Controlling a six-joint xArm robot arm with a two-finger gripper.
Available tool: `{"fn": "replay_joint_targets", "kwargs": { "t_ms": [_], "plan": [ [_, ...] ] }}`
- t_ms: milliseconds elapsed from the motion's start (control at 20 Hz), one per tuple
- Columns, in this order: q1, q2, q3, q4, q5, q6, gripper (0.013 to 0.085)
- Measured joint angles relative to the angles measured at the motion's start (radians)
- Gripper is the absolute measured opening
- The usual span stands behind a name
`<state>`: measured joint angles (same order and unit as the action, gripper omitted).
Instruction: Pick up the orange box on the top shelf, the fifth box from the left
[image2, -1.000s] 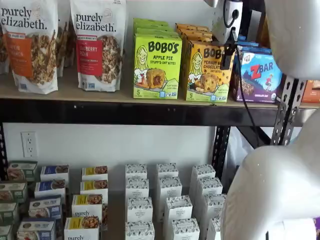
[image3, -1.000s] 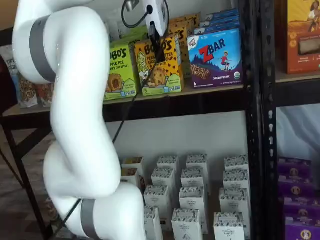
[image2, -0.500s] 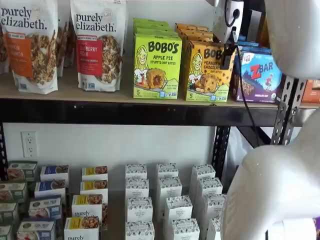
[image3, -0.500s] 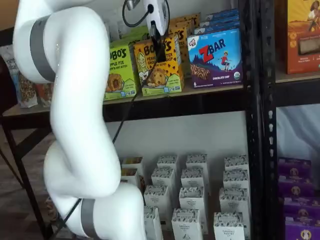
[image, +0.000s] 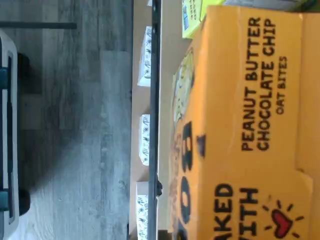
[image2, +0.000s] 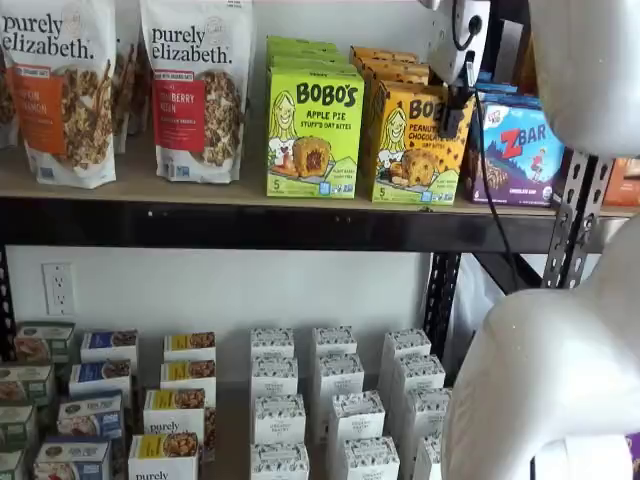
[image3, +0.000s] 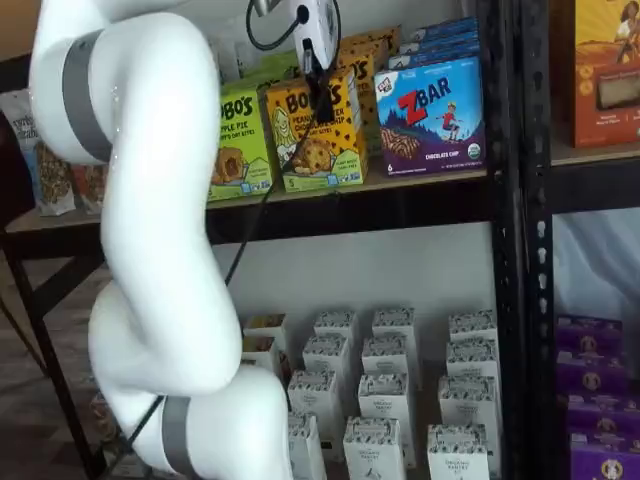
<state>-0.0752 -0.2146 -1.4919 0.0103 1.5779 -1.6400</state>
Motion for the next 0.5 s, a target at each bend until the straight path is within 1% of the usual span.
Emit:
{"fn": "replay_joint_targets", "kwargs": {
  "t_ms": [500],
  "plan": [
    [-0.002,-0.004,0.007,0.003,-0.009,-0.002,0.049]
  ]
}}
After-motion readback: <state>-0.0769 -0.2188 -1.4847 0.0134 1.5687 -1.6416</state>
